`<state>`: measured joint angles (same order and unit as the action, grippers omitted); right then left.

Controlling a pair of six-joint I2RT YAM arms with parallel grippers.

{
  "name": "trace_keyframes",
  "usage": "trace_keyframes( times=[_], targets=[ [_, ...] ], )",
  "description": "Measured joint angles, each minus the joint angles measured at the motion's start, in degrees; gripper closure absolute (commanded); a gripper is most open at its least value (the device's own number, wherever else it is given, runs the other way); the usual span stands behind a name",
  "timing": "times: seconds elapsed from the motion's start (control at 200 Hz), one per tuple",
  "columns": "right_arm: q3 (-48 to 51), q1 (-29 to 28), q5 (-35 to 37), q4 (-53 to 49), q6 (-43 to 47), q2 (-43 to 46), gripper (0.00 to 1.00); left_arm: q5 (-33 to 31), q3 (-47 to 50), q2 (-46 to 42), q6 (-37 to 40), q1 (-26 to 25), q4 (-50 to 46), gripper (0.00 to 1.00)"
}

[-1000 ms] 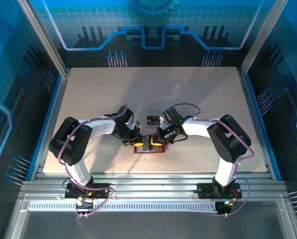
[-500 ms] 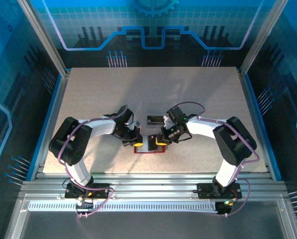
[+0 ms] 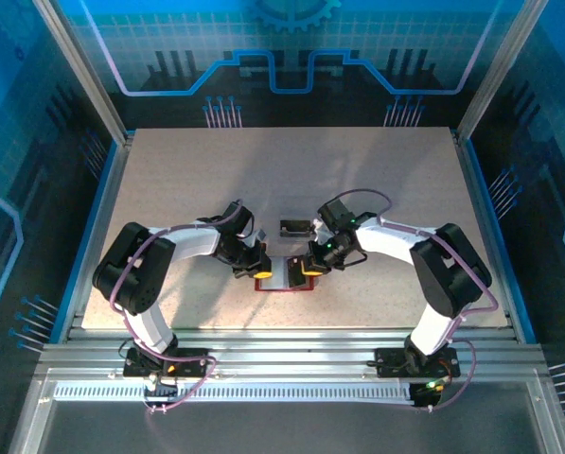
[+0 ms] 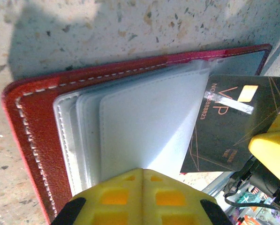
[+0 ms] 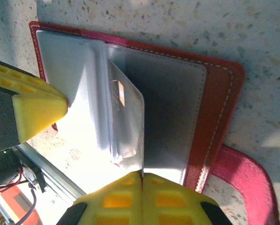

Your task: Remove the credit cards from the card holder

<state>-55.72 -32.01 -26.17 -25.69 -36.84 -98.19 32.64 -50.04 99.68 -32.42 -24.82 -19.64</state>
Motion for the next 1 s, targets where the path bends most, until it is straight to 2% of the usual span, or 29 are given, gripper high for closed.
trace_keyframes(
  times=[0.61,0.915,1.001],
  targets=[
    [-0.4,-3.2,0.3,2.3,-5.0,0.4,0.87,0.0,0.2,-0.1,0.0,0.0,0.2,1.0],
    [-0.7,-3.2,0.3,2.2,-5.2,0.4,0.95,0.0,0.2,-0.1,0.0,0.0,0.2,1.0],
    [-0.7,-3.2,0.3,2.1,-5.2,0.4,0.96,-0.1,0.2,-0.3,-0.1,0.0,0.2,0.97]
  ],
)
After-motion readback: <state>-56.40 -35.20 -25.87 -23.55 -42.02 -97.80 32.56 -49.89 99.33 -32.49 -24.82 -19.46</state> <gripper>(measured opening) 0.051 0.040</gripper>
